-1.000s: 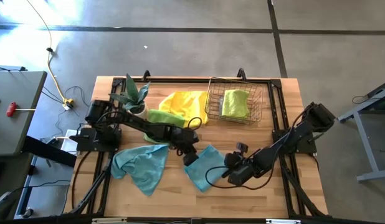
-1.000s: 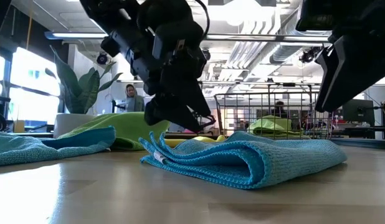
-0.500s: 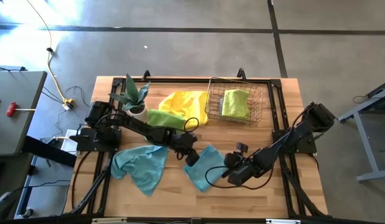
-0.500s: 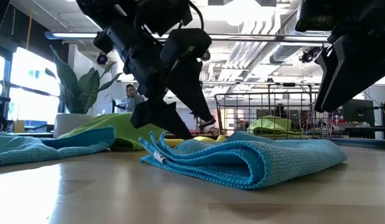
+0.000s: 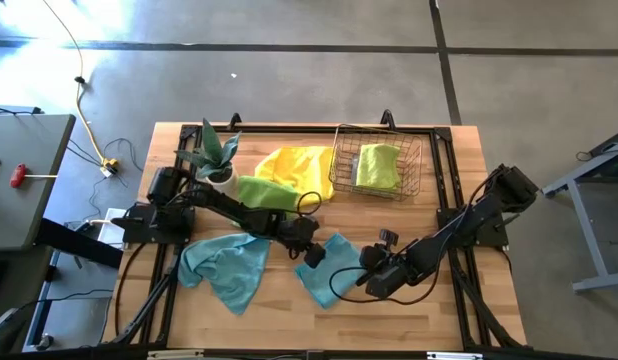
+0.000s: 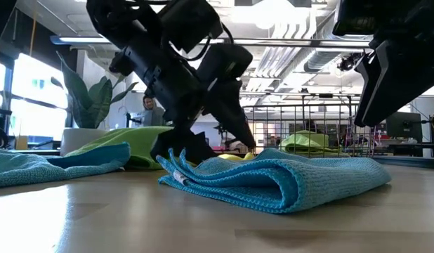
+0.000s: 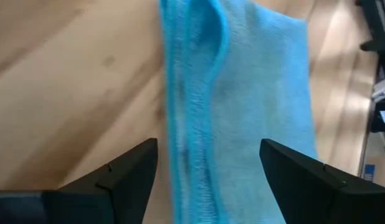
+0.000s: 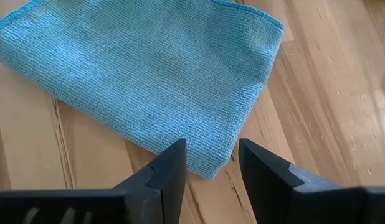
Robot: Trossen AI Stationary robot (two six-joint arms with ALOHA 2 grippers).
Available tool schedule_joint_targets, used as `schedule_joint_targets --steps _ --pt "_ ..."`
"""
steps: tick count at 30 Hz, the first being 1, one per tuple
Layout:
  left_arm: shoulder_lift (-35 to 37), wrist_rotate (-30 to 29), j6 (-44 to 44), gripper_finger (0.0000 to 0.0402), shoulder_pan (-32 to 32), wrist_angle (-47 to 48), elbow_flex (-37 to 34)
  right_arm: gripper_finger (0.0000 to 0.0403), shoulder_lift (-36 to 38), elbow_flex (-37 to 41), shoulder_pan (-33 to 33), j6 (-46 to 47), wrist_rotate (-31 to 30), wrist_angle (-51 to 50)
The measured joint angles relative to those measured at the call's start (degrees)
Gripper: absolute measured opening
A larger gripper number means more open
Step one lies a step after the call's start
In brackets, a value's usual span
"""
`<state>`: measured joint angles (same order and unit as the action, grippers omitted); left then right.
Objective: Fold microfiber towels
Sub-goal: Put the right blue microfiber towel into the wire basket
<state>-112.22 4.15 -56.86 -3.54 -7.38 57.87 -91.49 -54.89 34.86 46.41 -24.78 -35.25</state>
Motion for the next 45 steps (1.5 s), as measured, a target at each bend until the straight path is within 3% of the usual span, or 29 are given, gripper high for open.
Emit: schedule_joint_targets --steps 13,25,34,39,45 --pt "-2.2 0.2 -7.5 0.0274 -5.0 -7.1 -0.1 0.0139 0.0 0.0 0.0 0.0 0.0 0.4" --pt "-3.1 -0.6 -5.6 0.0241 -5.2 -9.5 -0.1 0.0139 0.0 0.0 0.0 0.0 0.1 0.4" --pt "-3.1 -5.1 -4.2 0.0234 -5.3 -9.4 -0.1 0.0139 0.0 0.0 0.0 0.0 0.2 0.4" --pt "-3.2 -6.2 -3.7 0.0183 -5.3 -9.2 -0.1 0.0139 0.0 0.0 0.0 0.0 0.2 0.4" --pt "-3.2 -6.3 -2.4 0.0075 -5.3 -9.1 -0.1 0.0139 0.0 0.0 0.0 0.0 0.2 0.4"
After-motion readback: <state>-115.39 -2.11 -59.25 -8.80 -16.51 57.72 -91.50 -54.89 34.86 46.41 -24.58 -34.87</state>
